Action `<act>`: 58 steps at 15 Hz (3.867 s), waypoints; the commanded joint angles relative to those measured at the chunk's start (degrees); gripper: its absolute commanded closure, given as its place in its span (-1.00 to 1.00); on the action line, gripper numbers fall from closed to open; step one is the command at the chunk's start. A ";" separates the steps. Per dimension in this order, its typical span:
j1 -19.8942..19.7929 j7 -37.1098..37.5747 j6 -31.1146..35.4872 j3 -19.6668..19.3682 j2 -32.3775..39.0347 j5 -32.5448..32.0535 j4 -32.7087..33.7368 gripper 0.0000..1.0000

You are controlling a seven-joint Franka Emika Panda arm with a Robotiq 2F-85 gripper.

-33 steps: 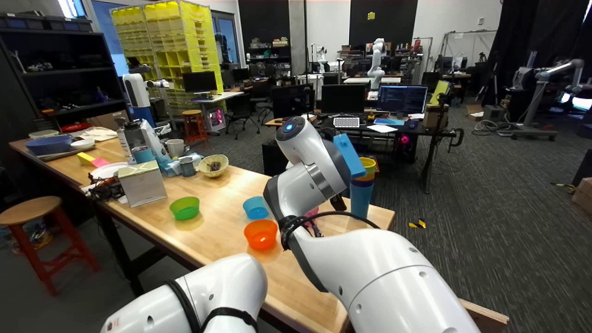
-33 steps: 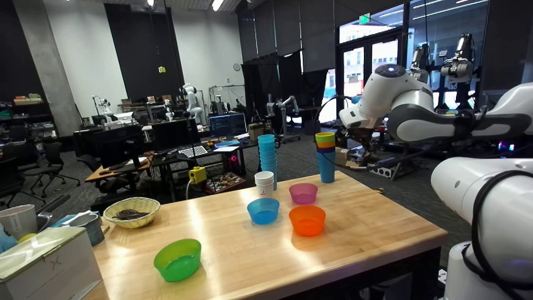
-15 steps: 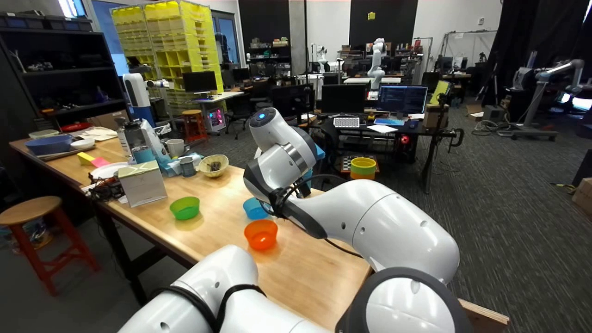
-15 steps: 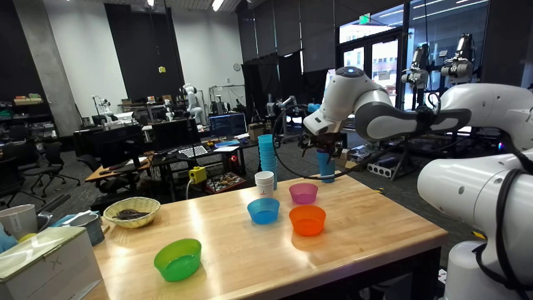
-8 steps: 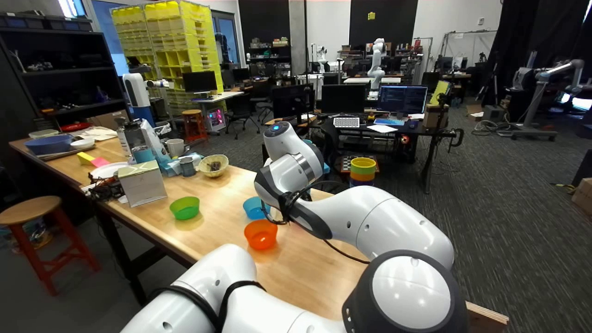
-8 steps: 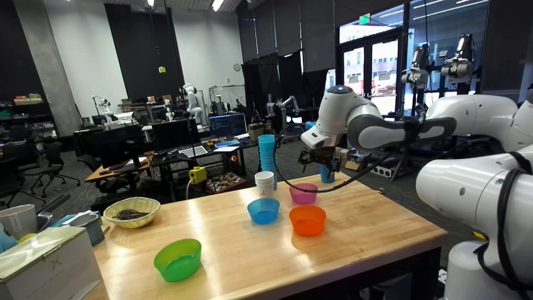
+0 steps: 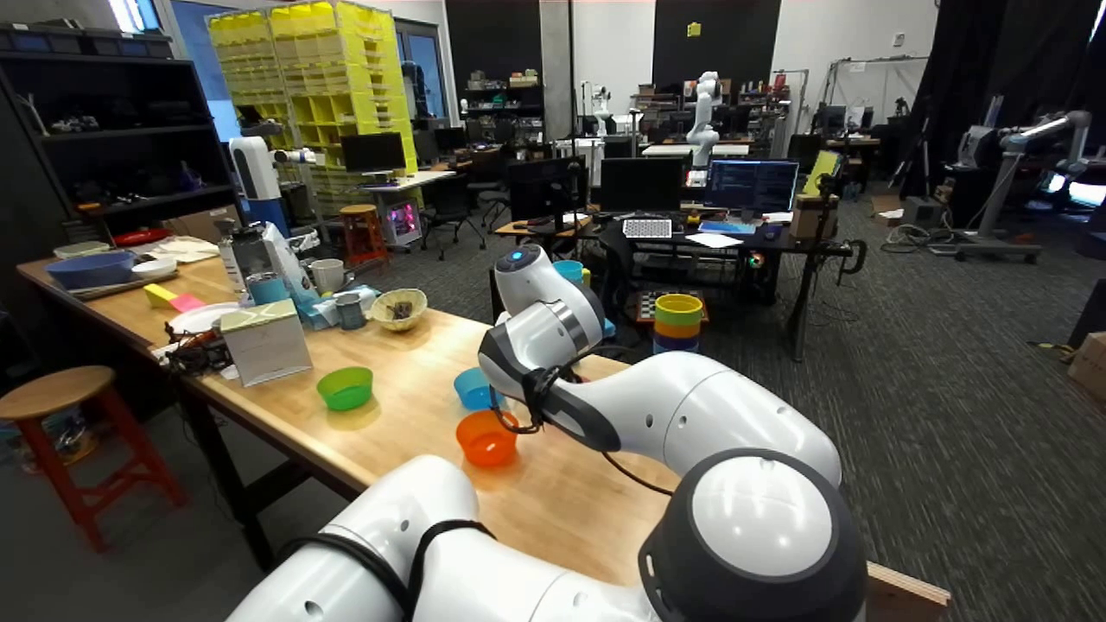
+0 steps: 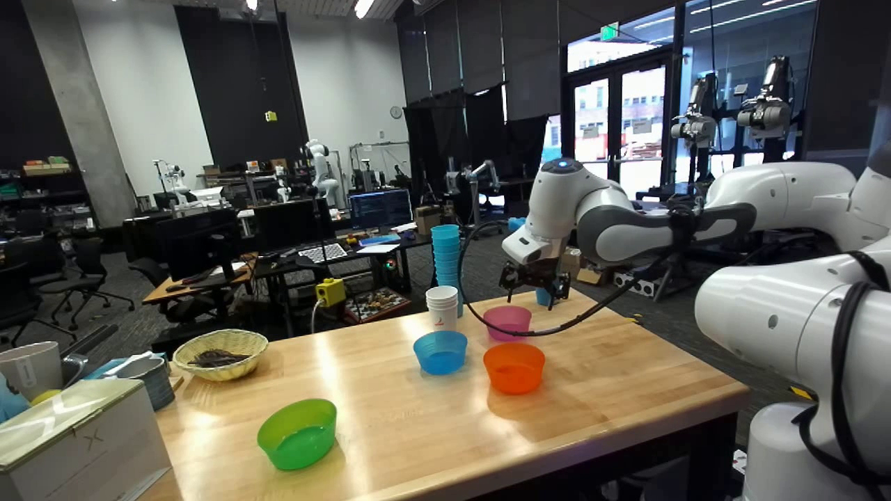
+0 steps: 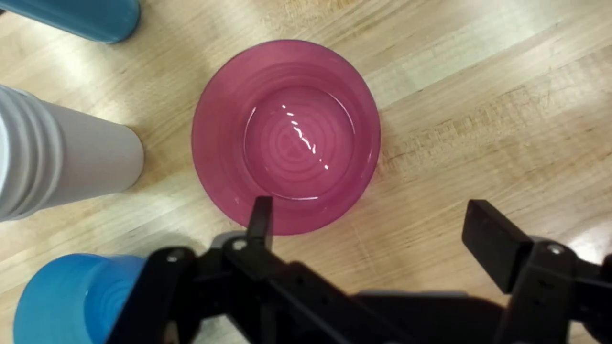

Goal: Put the purple bowl inside the orange bowl

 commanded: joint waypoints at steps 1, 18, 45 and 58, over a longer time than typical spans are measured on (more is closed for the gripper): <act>2.44 0.47 2.92 -2.09 -4.60 -2.30 2.32 -1.00; 1.97 -2.42 7.82 -2.65 -10.11 6.64 5.53 -1.00; 4.03 -2.35 22.11 -10.87 -23.59 9.85 7.39 -0.01; -0.96 -6.06 20.21 -4.19 -32.56 17.32 4.43 0.99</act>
